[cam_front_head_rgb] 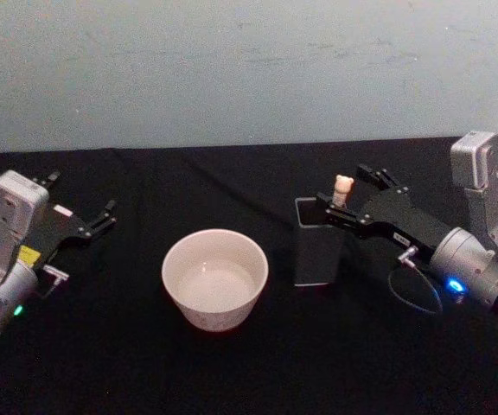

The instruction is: Pick up the stirring spoon with one hand, stir inside the cup, then place it back in its original position.

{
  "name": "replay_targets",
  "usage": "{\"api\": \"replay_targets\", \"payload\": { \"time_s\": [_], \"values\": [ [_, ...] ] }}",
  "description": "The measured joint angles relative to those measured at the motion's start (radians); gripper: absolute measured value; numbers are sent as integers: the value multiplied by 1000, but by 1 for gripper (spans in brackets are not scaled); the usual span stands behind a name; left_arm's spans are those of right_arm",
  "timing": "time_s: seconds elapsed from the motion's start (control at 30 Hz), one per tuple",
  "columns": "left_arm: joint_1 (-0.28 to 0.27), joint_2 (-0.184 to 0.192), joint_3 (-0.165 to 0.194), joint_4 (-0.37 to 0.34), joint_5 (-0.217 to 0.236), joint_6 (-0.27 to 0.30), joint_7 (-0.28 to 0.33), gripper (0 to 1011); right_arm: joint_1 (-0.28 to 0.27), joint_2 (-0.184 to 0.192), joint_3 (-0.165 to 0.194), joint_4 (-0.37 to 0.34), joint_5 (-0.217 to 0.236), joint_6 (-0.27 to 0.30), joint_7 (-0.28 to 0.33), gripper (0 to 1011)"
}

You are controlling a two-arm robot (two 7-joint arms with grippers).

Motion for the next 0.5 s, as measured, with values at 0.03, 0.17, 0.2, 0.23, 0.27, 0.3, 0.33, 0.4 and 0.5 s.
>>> {"api": "replay_targets", "payload": {
  "time_s": [0.03, 0.17, 0.2, 0.23, 0.27, 0.3, 0.33, 0.4, 0.5],
  "values": [
    [0, 0, 0, 0, 0, 0, 0, 1001, 0, 0, 0, 0, 0, 0, 0, 1000],
    [0, 0, 0, 0, 0, 0, 0, 1001, 0, 1, 0, -1, 0, 0, 0, 1000],
    [0, 0, 0, 0, 0, 0, 0, 1001, 0, 1, 0, -1, 0, 0, 0, 1000],
    [0, 0, 0, 0, 0, 0, 0, 1001, 0, 1, 0, -1, 0, 0, 0, 1000],
    [0, 0, 0, 0, 0, 0, 0, 1001, 0, 1, 0, -1, 1, 0, 0, 1000],
    [0, 0, 0, 0, 0, 0, 0, 1001, 0, 1, -1, -1, 1, 0, 0, 1000],
    [0, 0, 0, 0, 0, 0, 0, 1001, 0, 1, -1, -1, 1, 0, 0, 1000],
    [0, 0, 0, 0, 0, 0, 0, 1001, 0, 1, -1, -1, 1, 0, -1, 1000],
    [0, 0, 0, 0, 0, 0, 0, 1001, -1, 1, -1, -2, 1, 0, -1, 1000]
  ]
}}
